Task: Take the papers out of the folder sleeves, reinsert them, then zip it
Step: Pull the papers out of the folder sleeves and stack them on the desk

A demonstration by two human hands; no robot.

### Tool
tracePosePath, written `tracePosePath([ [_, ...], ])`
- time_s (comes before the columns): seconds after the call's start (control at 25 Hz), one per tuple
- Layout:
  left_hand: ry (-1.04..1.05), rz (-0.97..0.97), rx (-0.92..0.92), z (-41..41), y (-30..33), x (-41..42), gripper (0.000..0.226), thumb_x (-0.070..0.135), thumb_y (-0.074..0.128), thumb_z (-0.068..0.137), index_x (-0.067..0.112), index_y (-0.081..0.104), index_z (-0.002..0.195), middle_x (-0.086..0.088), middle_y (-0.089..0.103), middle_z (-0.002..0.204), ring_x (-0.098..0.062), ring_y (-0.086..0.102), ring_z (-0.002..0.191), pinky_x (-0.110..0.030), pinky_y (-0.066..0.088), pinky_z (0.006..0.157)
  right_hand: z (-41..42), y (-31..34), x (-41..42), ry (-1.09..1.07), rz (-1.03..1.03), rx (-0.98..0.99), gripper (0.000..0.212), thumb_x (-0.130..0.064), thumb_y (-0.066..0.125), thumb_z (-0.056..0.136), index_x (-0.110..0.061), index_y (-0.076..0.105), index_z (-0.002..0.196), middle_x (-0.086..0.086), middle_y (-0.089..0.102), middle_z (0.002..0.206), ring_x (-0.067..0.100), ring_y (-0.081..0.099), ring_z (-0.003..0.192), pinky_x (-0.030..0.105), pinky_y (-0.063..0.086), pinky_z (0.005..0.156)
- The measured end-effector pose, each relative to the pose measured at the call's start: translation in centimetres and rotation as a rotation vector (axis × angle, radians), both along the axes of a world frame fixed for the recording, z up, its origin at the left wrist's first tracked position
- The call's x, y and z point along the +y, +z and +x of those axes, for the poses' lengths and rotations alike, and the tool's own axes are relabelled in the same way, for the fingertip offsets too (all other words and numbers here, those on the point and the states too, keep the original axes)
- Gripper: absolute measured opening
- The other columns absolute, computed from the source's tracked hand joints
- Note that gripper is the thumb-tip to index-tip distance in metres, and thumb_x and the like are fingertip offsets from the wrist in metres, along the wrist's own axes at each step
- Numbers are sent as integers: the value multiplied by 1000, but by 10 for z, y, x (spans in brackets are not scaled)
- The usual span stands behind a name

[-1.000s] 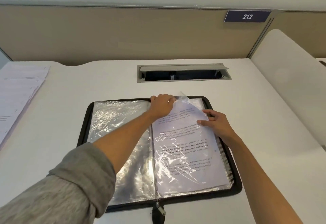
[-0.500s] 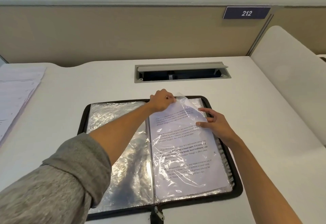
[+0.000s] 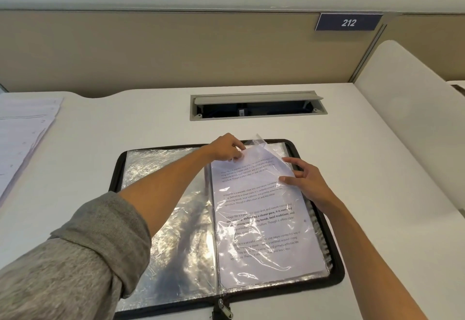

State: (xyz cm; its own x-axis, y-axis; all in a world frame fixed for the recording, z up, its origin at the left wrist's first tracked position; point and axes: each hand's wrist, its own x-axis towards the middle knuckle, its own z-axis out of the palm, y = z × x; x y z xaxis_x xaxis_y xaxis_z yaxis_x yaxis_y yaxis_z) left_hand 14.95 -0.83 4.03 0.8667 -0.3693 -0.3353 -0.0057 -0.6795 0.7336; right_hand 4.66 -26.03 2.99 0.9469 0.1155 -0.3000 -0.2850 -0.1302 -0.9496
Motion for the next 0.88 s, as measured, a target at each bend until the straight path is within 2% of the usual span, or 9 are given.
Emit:
tracePosePath([
  [0.2,22,87,-97,10,1,2,12,11,65,90,3,74,95,-9,68,86,-12,56,68,-23,42,63,1,-3,-2,-29,-58,7,53,-11,75,84,-15,52,131,9,76,96,28,74,83,40,61,72],
  [0.28,97,117,-201,21,8,3,15,14,61,94,5,72,99,-6,65,88,-14,56,73,-27,42,68,7,-5,-3,-23,-218,-18,53,-33,74,86,-15,54,131,4,76,99,23,74,83,42,60,78],
  [0.36,137,124,-240,37,21,7,12,15,60,94,8,71,92,-4,62,82,-15,54,72,-30,41,69,16,-2,3,-11,-401,-70,65,-65,62,83,-18,58,127,-1,72,108,18,71,91,38,58,83],
  [0.44,133,143,-283,50,40,11,13,14,60,94,12,67,82,-3,61,75,-17,53,70,-30,41,69,34,10,15,-53,-454,-122,72,-76,51,82,-20,56,128,-3,66,114,17,66,99,36,53,88],
  [0.56,141,217,-404,65,65,15,13,17,58,94,13,69,89,-3,62,81,-19,54,76,-29,38,69,70,41,38,-121,-395,-212,59,-60,57,89,-18,56,130,-2,65,113,19,66,97,37,55,87],
  [0.64,159,226,-516,70,79,18,18,19,54,96,12,69,102,-6,66,95,-23,58,85,-30,40,72,92,57,49,-109,-447,-315,33,-39,61,91,-14,67,111,2,72,101,23,70,88,43,58,79],
  [0.76,326,196,-687,75,83,31,39,15,46,95,13,50,134,-10,51,135,-30,48,121,-41,37,101,117,73,60,-133,-475,-447,30,-32,56,82,-4,67,84,12,71,81,32,69,76,53,57,70],
  [0.84,552,88,-595,77,78,48,59,16,53,87,10,35,142,-9,39,145,-29,40,130,-45,33,107,121,93,70,-134,-382,-540,21,-22,58,87,-4,70,86,8,74,84,27,71,78,48,58,70],
  [0.88,644,-91,-454,75,77,57,65,20,60,79,9,36,139,-6,45,140,-28,45,126,-44,39,103,121,105,75,-137,-328,-578,16,-16,60,89,-5,72,90,5,75,87,23,71,79,44,58,71],
])
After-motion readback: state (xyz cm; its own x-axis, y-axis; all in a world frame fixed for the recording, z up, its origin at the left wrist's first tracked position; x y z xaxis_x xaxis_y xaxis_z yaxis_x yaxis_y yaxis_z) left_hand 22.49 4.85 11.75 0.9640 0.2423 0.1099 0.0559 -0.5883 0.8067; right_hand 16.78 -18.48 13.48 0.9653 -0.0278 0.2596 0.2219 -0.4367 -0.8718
